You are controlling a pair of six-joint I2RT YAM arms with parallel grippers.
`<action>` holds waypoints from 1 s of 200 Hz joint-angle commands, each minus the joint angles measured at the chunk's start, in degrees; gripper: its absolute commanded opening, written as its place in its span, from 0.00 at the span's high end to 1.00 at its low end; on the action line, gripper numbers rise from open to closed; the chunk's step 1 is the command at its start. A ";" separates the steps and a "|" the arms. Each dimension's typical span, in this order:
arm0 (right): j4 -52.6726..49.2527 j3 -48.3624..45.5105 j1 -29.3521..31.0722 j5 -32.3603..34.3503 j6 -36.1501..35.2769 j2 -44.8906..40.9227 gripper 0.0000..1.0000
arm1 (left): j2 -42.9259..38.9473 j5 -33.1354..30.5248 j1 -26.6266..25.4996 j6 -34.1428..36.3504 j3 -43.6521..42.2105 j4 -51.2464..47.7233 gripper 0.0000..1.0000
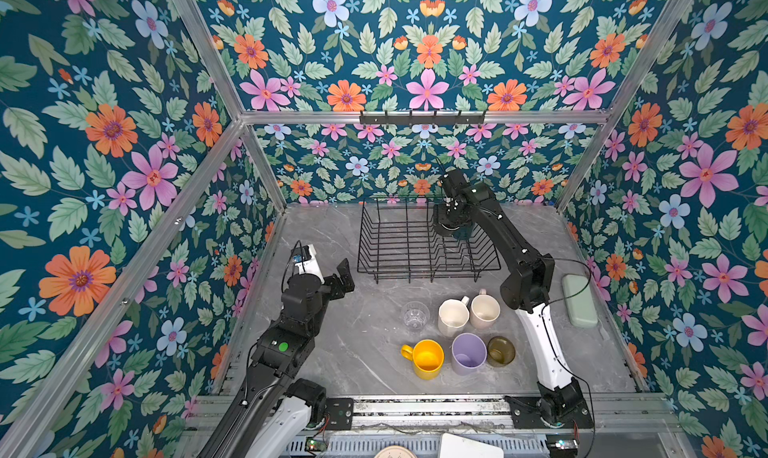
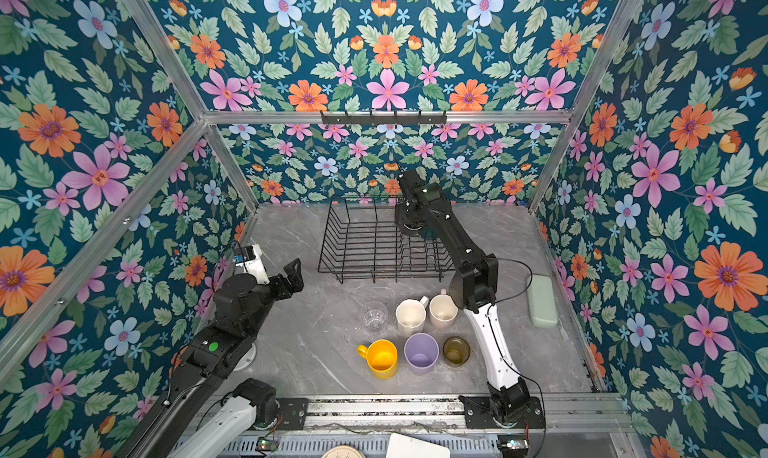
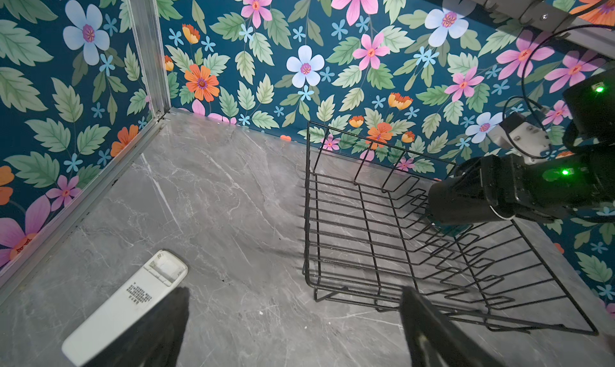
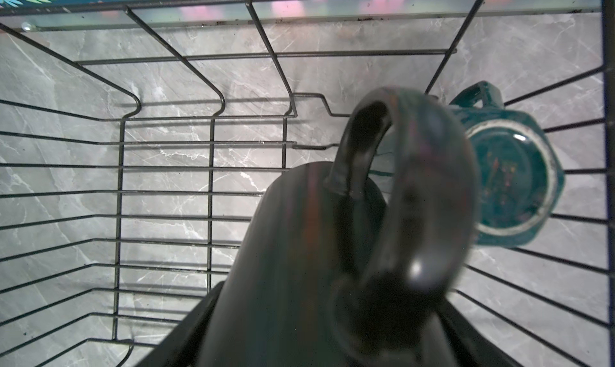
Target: Load the cups into the dish rack
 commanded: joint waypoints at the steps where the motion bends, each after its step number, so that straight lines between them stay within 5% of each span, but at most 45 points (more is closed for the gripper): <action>1: 0.06 -0.30 0.29 0.61 0.32 -1.36 1.00 | -0.29 0.16 0.01 -0.14 -0.19 -0.09 0.00; 200: -2.44 1.46 0.83 -0.37 12.25 3.74 1.00 | -2.13 1.57 0.02 -0.75 -1.85 0.26 0.00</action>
